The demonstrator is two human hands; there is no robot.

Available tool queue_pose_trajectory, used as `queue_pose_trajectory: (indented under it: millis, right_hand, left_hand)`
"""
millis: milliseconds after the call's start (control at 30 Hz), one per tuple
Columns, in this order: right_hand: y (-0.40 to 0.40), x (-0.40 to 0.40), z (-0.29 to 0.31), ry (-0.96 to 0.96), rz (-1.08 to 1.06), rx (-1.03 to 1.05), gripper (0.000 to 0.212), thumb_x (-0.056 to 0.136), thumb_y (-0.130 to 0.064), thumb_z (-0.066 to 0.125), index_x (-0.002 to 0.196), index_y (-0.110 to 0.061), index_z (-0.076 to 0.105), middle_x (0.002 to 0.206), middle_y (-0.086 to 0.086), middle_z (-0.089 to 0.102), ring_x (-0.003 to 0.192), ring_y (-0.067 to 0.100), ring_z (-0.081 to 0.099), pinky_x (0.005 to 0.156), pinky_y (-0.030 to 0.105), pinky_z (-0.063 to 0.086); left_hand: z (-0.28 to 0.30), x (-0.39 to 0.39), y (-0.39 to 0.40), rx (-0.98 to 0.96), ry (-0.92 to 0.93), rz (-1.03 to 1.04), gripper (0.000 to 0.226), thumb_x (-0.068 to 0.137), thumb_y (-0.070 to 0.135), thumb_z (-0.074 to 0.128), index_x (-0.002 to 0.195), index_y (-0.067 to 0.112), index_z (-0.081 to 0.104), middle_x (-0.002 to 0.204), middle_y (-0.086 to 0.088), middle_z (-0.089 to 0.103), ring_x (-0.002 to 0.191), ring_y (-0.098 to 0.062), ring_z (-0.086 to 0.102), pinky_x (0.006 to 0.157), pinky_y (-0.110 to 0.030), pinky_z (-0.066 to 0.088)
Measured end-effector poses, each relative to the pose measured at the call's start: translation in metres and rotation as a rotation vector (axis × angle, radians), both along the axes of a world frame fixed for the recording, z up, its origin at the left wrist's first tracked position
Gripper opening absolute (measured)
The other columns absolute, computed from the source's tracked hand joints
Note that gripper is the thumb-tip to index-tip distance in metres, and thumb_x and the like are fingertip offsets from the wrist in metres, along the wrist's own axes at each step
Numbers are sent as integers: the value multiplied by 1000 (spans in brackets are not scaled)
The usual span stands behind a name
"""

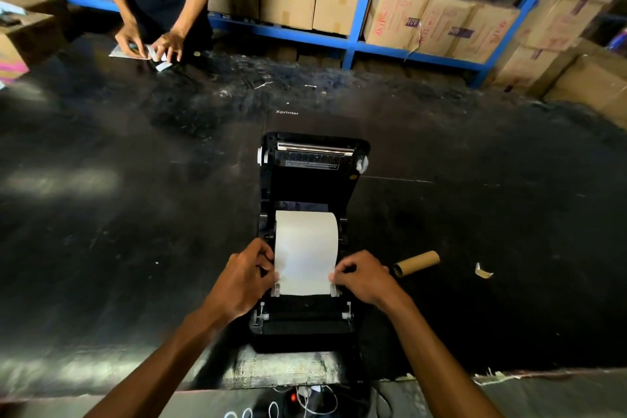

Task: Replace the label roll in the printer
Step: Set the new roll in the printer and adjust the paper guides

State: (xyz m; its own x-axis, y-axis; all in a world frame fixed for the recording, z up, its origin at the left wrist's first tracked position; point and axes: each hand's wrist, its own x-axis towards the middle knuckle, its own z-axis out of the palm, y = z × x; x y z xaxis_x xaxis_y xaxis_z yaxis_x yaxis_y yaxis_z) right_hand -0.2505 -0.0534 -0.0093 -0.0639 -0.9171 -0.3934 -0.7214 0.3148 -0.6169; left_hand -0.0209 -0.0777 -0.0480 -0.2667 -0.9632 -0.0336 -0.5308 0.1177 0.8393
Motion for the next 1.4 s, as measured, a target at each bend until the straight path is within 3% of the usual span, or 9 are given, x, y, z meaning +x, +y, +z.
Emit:
queue_pose_trajectory:
  millis: [100,200,333,500,700,867,1067,1200,1400]
  right_hand:
    - [5,3,-2,-149,-76,-14,14,79,-27,71,76,-14,75,83,1,74,85,14,67,91,42,51]
    - [8,1,-6,-181,-73,-14,12,83,-24,68,77,-15,74,79,-7,68,83,9,63,90,38,50]
    - [4,0,-6,-124,-22,11,24,83,-24,67,59,-24,66,72,-6,65,81,13,62,86,37,49]
    - [6,0,-6,-212,-87,-43,11,82,-22,69,82,-13,76,90,0,74,86,9,65,84,32,50]
    - [4,-4,-11,-117,-59,-30,14,80,-26,70,76,-14,76,85,2,75,88,17,67,90,43,52]
    - [5,-3,-10,-168,-103,-51,16,79,-31,71,78,-15,76,86,0,75,88,15,67,90,42,51]
    - [6,-5,-10,-157,-56,-58,13,83,-19,68,87,-10,75,90,2,71,91,15,65,92,39,49]
    - [8,-2,-8,-150,-38,-91,17,83,-24,68,84,-9,76,86,5,73,89,18,67,88,40,50]
    - [13,-1,-11,-148,-54,-106,21,85,-26,65,85,-8,75,94,14,73,94,21,65,91,41,47]
  left_hand:
    - [3,3,-4,19,-54,-68,25,80,7,69,85,19,48,73,4,67,57,-11,60,53,-30,49]
    - [7,3,-8,47,-54,-92,27,76,4,71,81,19,49,69,7,69,50,-3,58,46,-22,47]
    - [7,2,-6,110,71,-8,25,76,4,74,82,14,52,66,3,71,45,-4,60,39,-19,46]
    - [11,2,-7,128,40,-47,25,78,1,71,86,12,50,72,-5,70,46,-6,58,41,-24,50]
    - [11,1,-6,193,145,23,20,81,2,69,87,11,53,67,-3,71,48,-9,63,39,-24,49]
    - [13,2,-10,200,95,-60,20,80,0,67,88,8,50,69,-4,67,52,-13,58,42,-27,51]
    - [10,2,-7,182,160,3,23,80,6,73,90,10,52,68,-6,72,52,-23,64,40,-27,50]
    - [7,3,-6,172,138,-7,23,80,3,72,90,12,53,65,-4,70,47,-12,59,38,-27,49]
    - [8,7,-12,255,255,53,20,80,4,73,88,5,55,68,-11,70,36,-14,53,37,-25,44]
